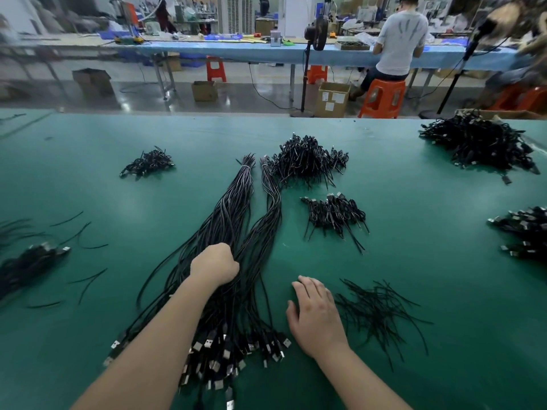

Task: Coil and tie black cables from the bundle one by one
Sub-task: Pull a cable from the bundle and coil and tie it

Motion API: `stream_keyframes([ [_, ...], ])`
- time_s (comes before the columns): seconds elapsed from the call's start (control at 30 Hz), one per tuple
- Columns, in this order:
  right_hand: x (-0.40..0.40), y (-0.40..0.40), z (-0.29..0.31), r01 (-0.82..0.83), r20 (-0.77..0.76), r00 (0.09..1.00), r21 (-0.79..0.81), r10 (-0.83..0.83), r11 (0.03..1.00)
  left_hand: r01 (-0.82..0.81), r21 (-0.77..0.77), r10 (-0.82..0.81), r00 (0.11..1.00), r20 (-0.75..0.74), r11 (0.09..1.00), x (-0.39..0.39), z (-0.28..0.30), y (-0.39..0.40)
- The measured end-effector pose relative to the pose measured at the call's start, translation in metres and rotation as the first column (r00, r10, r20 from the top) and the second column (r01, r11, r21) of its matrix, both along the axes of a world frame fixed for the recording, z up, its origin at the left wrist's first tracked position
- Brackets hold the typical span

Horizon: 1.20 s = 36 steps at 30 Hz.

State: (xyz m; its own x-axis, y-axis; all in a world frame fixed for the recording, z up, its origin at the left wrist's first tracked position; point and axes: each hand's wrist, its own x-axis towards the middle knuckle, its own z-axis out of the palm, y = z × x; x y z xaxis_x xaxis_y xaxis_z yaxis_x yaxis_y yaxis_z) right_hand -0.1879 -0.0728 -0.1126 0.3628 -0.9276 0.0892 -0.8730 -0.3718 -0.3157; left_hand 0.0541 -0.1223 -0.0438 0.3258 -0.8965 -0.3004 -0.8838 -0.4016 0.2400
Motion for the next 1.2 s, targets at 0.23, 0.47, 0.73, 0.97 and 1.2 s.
stream_keyframes([
  [0.23, -0.001, 0.0, -0.002, 0.002, 0.002, 1.0, -0.023, -0.002, 1.0, -0.084, -0.003, 0.056, 0.689, -0.722, 0.996, -0.006, -0.008, 0.012],
  [0.47, 0.0, 0.0, -0.003, 0.007, 0.012, 1.0, -0.034, -0.007, 0.999, -0.052, -0.032, 0.009, 0.646, -0.764, 0.998, -0.016, -0.03, 0.029],
  [0.73, -0.004, -0.004, 0.0, 0.007, 0.074, 0.997, 0.033, -0.01, 0.999, -0.128, -0.032, 0.056, 0.628, -0.777, 0.991, -0.023, -0.029, 0.033],
  [0.97, 0.004, -0.005, 0.022, -0.074, 0.172, 0.983, 0.022, 0.069, 0.997, -0.178, -0.004, 0.104, 0.592, -0.799, 0.984, -0.026, -0.027, 0.034],
  [1.2, 0.043, 0.002, 0.046, -0.214, -0.077, 0.973, 0.065, 0.218, 0.975, -0.195, -0.004, 0.113, 0.585, -0.803, 0.981, -0.03, -0.025, 0.034],
])
